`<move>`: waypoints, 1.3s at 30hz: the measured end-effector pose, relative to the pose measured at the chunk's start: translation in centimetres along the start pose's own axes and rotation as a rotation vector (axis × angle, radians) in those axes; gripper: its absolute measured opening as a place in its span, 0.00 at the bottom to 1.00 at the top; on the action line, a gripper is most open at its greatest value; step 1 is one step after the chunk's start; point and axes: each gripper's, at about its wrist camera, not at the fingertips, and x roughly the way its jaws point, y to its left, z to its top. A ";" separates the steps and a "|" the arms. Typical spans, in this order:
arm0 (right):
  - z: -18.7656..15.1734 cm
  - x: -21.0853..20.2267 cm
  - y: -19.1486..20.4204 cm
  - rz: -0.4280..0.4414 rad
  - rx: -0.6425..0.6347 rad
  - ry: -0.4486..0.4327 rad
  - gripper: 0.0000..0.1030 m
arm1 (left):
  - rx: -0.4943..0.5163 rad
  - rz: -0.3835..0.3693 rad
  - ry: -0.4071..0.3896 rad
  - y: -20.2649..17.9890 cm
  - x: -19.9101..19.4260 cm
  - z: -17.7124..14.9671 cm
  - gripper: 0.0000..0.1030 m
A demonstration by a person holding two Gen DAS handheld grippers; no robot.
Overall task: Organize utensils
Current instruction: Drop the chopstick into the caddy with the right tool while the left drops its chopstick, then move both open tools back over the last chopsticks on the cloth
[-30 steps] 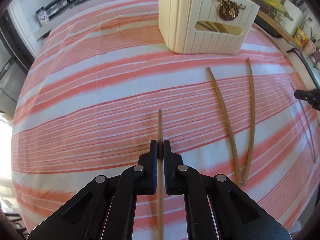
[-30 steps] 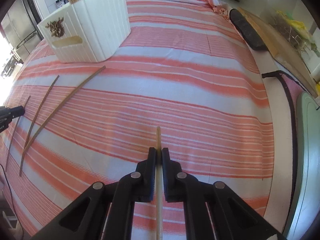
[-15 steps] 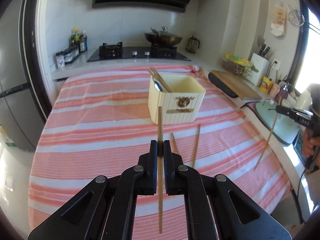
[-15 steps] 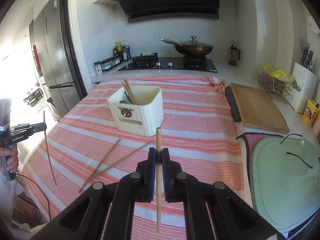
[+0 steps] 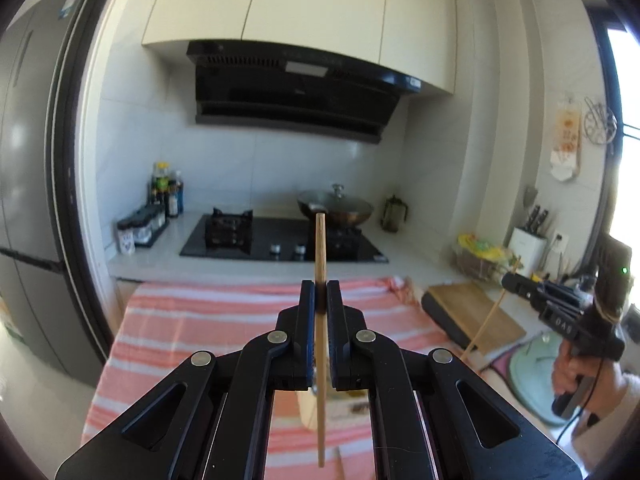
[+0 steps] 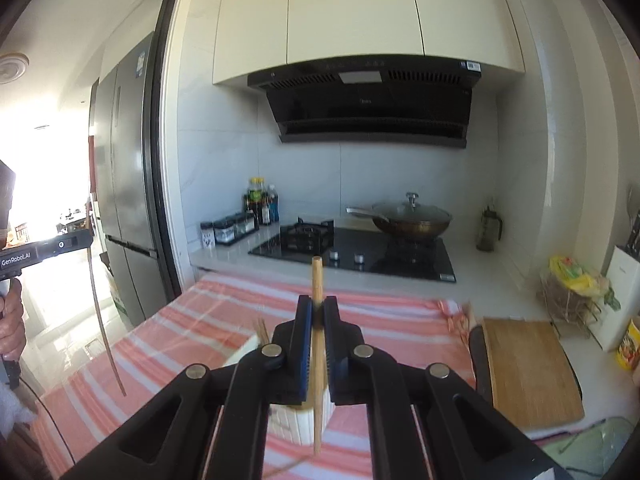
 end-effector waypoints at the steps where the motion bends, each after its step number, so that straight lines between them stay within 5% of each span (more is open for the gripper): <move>1: 0.8 1.0 0.3 0.002 -0.004 -0.026 0.06 | -0.003 0.024 -0.015 -0.3 1.4 0.6 0.03; 7: 0.9 7.9 1.8 -0.017 -0.029 -0.068 0.06 | -0.080 0.066 0.033 -0.6 10.5 -0.3 0.03; 15: -4.9 18.1 1.5 0.070 0.002 0.287 0.07 | -0.126 0.026 0.302 -0.3 20.1 -7.1 0.04; 16: -5.7 18.8 1.3 0.075 0.019 0.324 0.08 | -0.136 0.015 0.352 -0.1 20.8 -7.9 0.08; 18: -6.8 19.2 0.9 0.093 0.058 0.343 0.18 | -0.134 -0.014 0.444 0.3 21.2 -9.4 0.34; 19: -7.1 18.9 0.6 0.101 0.083 0.339 0.26 | -0.119 -0.017 0.464 0.4 20.7 -9.9 0.55; 20: -7.4 18.1 0.2 0.108 0.110 0.327 0.42 | -0.091 -0.012 0.470 0.7 19.7 -10.4 0.64; 26: -11.1 10.2 -0.7 0.070 0.112 0.353 0.47 | 0.077 0.012 0.620 2.2 10.9 -15.2 0.76; 31: -20.8 1.3 0.3 0.023 0.096 0.474 0.50 | 0.161 0.021 0.740 2.3 1.6 -22.5 0.81; 35: -27.9 -4.3 1.6 -0.060 0.098 0.547 0.50 | 0.178 0.059 0.753 0.6 -3.4 -27.5 0.81; 39: -31.0 -8.2 2.1 -0.078 0.171 0.551 0.50 | 0.137 0.050 0.709 -1.4 -5.4 -29.6 0.81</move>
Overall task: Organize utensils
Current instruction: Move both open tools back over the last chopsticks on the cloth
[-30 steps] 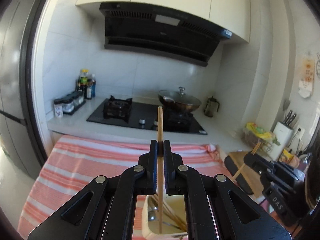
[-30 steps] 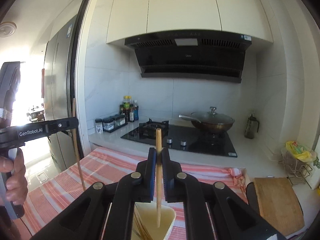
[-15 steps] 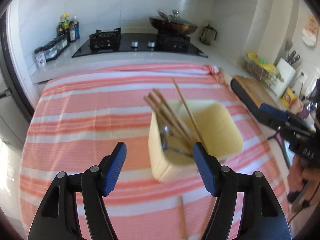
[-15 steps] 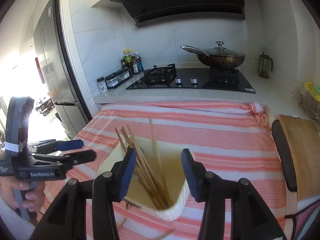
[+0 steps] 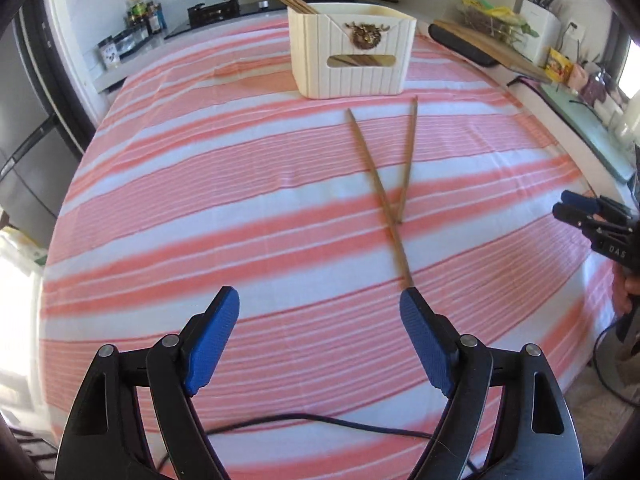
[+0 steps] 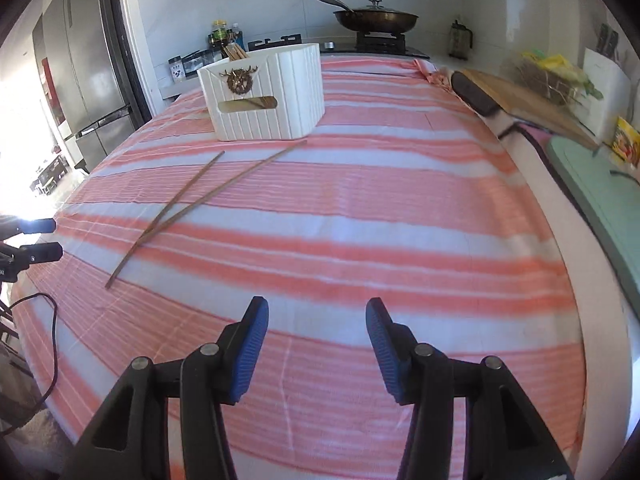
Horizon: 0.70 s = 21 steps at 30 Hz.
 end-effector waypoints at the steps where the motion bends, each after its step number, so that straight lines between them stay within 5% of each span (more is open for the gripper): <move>1: -0.6 -0.3 -0.2 -0.001 0.021 -0.004 0.50 | -0.025 -0.023 -0.010 -0.4 -0.1 -0.3 0.81; 6: -1.2 -0.9 -0.4 -0.025 0.063 -0.007 0.50 | -0.125 -0.120 -0.034 -1.1 -0.3 -0.4 0.81; 11: -0.9 -0.9 1.0 -0.017 0.062 -0.014 0.50 | -0.093 -0.083 -0.065 -1.2 -1.8 -1.1 0.84; 21: -1.1 0.4 4.3 0.030 0.011 0.030 0.50 | -0.187 -0.038 -0.081 1.5 -2.3 -2.4 0.85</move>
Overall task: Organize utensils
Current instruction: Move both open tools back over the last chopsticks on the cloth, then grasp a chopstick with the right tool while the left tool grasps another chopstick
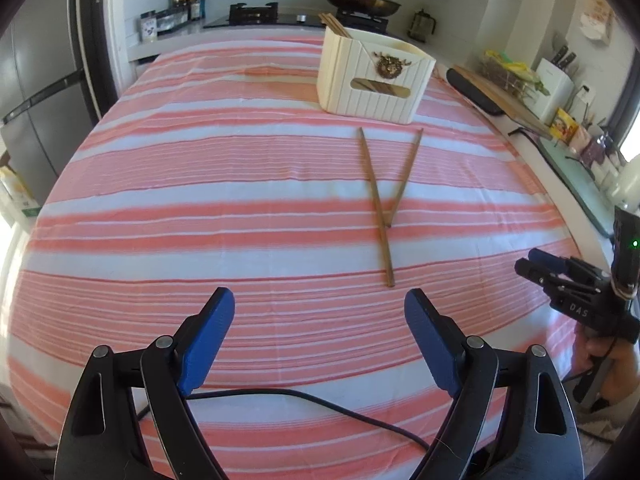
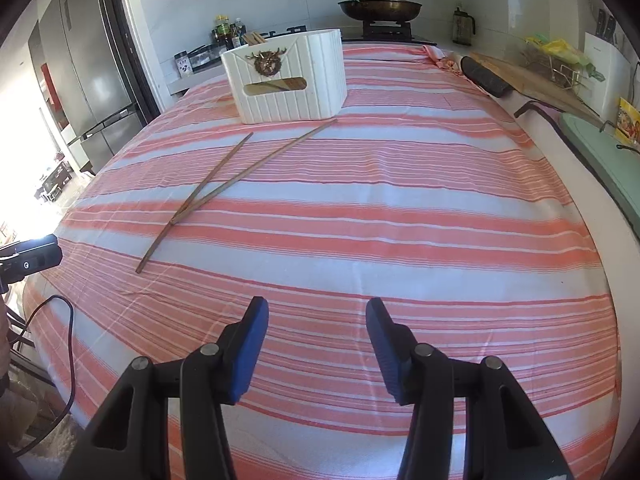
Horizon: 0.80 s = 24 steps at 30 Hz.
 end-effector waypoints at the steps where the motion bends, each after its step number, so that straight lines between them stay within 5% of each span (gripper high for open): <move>1: 0.0 0.1 0.3 0.002 -0.006 0.002 0.50 | -0.004 0.001 0.002 0.1 0.1 0.0 0.85; 24: 1.6 2.3 2.1 -0.030 -0.082 0.083 0.50 | -0.066 0.032 -0.006 2.6 0.2 -0.6 0.85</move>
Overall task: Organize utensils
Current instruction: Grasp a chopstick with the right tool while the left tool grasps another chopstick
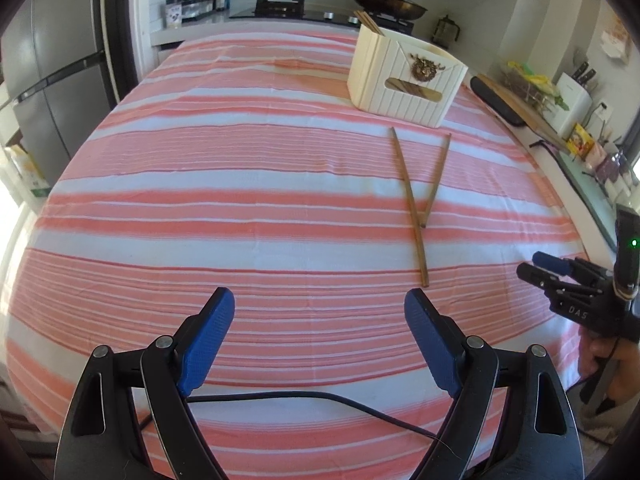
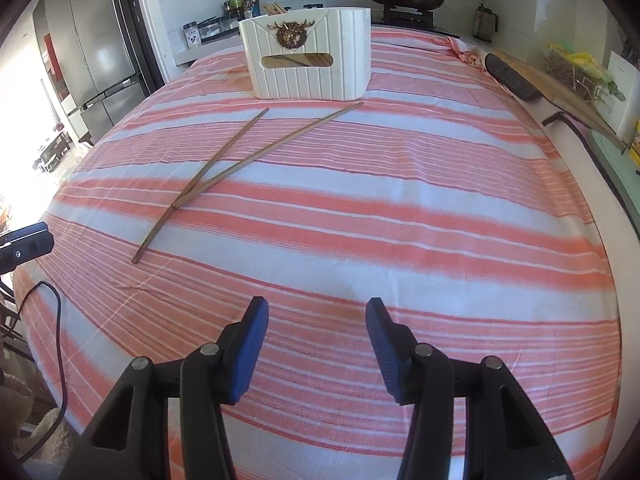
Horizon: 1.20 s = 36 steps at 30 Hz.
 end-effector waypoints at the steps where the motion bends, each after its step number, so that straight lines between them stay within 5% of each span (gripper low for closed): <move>1: 0.6 0.2 0.0 -0.010 -0.013 -0.003 0.50 | -0.002 0.001 -0.008 0.1 -0.2 0.0 0.85; 12: 11.8 6.5 1.3 0.028 0.157 0.034 0.50 | -0.061 0.008 -0.030 2.1 -1.0 -0.4 0.88; 16: 13.7 10.0 2.4 -0.023 0.190 0.082 0.49 | -0.062 0.020 -0.039 2.3 -1.5 -0.8 0.88; 18: 13.5 10.4 3.3 -0.064 0.136 0.077 0.43 | -0.067 0.024 -0.036 2.5 -1.6 -1.1 0.88; 20: 12.9 9.9 3.9 -0.100 0.058 0.080 0.23 | -0.073 0.029 -0.029 2.7 -1.4 -1.4 0.88; 24: 10.3 7.9 2.7 -0.091 -0.014 0.098 0.08 | -0.081 0.027 -0.019 2.6 -1.0 -1.3 0.88; 36: 2.3 1.3 -6.7 -0.222 0.014 0.086 0.10 | -0.009 -0.017 -0.007 -2.1 0.7 2.4 0.90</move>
